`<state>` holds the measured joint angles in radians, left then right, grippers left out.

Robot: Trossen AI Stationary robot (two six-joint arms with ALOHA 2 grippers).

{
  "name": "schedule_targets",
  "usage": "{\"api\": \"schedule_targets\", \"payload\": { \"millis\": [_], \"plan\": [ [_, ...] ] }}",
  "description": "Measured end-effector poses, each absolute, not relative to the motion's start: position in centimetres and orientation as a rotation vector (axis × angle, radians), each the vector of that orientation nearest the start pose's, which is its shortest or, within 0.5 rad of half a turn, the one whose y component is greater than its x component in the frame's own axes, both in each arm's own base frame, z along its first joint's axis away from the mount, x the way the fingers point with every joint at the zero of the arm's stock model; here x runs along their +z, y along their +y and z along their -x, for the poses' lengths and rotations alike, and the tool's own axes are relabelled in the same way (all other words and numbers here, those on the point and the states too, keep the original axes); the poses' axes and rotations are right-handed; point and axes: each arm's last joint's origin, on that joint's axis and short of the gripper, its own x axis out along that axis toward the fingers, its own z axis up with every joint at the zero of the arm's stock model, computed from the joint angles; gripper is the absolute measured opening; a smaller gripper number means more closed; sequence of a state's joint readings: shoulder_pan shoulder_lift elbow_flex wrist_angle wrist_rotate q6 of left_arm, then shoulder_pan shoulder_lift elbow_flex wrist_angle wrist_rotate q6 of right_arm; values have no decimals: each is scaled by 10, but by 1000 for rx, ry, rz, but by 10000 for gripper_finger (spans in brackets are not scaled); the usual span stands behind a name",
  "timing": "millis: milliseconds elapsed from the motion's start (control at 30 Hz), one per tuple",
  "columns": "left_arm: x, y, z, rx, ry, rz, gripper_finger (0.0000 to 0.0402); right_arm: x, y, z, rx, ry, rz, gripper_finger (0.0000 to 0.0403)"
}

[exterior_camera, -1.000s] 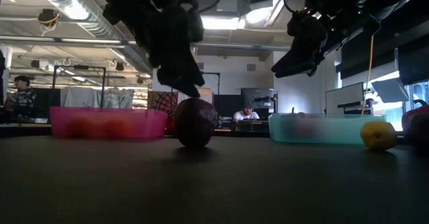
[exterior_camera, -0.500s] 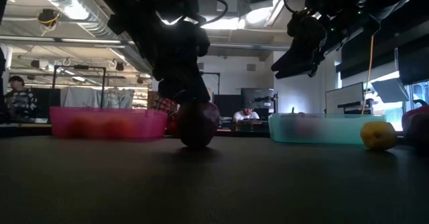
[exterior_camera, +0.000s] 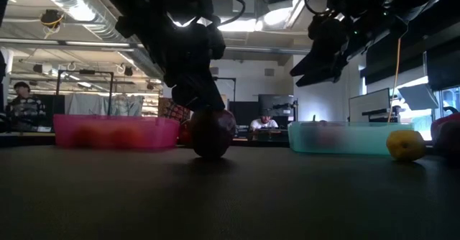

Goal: Sort produce into baskets
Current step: Put the apple into the transparent bin

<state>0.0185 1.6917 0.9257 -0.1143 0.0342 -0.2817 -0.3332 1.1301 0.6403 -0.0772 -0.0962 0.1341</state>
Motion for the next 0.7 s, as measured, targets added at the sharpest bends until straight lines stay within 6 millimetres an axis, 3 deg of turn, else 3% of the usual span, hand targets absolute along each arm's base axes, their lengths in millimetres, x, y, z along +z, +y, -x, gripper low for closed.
{"api": "schedule_targets", "payload": {
  "millis": [200, 400, 533, 700],
  "plan": [
    [164, 5, -331, 106, 879, 274, 293, 228, -75, -221, -307, 537, -259, 254],
    [164, -1, -331, 25, 885, 127, 293, 228, -74, -221, -309, 535, -292, 260],
    [164, -3, -331, -2, 887, 48, 292, 228, -73, -222, -245, 536, -314, 260],
    [165, -1, -331, 11, 876, 71, 292, 228, -71, -222, -180, 537, -333, 260]
  ]
}}
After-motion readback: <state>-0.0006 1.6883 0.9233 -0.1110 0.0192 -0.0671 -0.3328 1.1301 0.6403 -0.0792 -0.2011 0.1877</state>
